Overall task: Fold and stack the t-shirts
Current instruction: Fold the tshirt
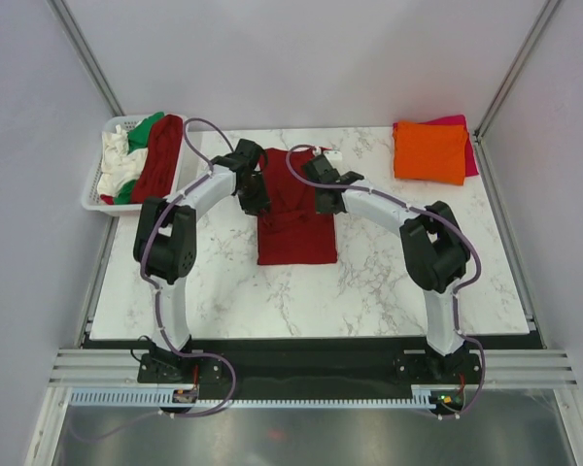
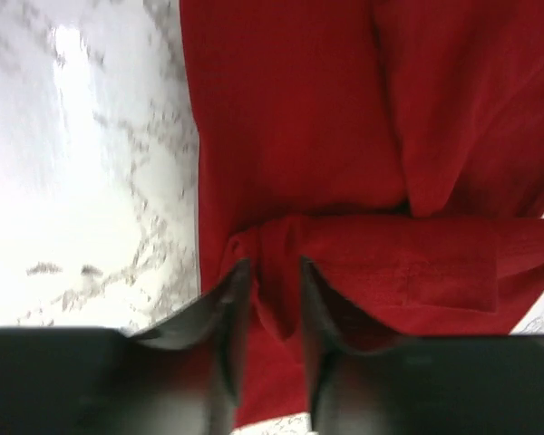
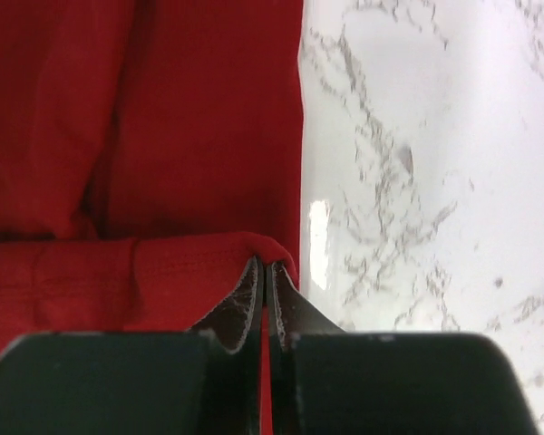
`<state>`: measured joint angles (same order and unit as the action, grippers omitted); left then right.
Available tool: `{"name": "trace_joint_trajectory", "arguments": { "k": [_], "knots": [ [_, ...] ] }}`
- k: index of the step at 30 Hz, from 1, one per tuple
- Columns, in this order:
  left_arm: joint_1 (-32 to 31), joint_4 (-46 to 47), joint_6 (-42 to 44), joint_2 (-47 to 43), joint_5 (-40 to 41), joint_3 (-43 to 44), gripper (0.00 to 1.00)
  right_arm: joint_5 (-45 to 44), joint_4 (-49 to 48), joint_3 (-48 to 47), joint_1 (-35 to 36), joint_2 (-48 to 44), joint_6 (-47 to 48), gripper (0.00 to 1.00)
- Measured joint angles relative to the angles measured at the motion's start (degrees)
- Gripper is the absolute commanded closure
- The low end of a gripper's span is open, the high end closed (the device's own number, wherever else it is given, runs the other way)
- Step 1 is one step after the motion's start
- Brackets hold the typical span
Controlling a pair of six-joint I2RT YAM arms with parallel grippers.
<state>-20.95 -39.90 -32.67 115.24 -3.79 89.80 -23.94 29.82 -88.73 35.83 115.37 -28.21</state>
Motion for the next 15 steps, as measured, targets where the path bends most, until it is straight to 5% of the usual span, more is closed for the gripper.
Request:
{"name": "trace_joint_trajectory", "arguments": {
  "k": [1,2,3,6,11,15],
  "knots": [
    [0.42,-0.07,0.55,1.68,-0.42,1.79,0.41,0.37,0.42,-2.03,-0.81,1.62,0.04,0.82],
    [0.74,-0.31,1.33,2.99,-0.85,3.34,0.34,0.76,0.94,-4.09,-1.55,3.06,0.11,0.62],
    [1.03,-0.70,1.64,4.17,-1.16,5.03,0.28,1.05,1.16,-5.70,-2.19,4.26,-0.17,0.28],
    [1.95,-1.86,2.01,6.38,-1.33,10.10,0.23,1.55,2.40,-11.56,-4.24,7.50,0.74,0.06],
    [3.26,-4.13,2.32,5.84,0.63,16.65,0.27,0.98,4.42,-17.70,-6.49,8.02,2.25,0.02],
    [3.13,-4.22,2.19,-1.70,4.33,11.65,0.41,1.88,3.43,-12.41,-6.51,2.86,2.73,0.10]
  ]
}}
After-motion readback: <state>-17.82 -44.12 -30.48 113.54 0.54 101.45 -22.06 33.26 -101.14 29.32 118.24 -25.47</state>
